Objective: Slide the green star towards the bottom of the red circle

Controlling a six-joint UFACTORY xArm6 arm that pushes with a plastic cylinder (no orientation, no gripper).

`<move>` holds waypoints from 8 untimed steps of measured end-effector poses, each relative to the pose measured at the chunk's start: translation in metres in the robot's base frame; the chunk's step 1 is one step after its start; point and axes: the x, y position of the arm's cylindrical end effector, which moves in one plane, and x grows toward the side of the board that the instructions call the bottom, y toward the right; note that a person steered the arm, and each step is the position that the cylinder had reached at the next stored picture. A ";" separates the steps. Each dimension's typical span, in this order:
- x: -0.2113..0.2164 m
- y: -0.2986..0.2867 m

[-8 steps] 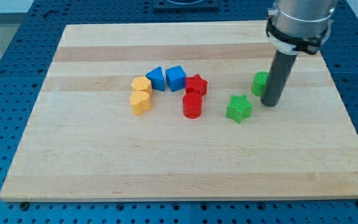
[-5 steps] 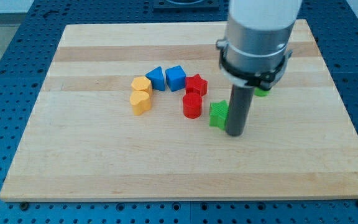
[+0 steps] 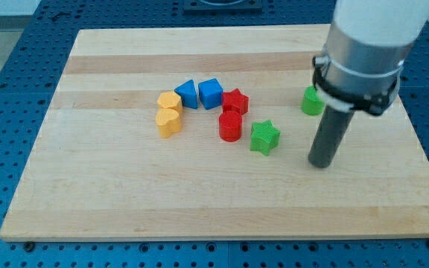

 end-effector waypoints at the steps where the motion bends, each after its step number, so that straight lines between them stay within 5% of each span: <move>1: -0.044 0.003; 3: -0.067 -0.049; 5: -0.009 -0.074; 8: 0.007 -0.102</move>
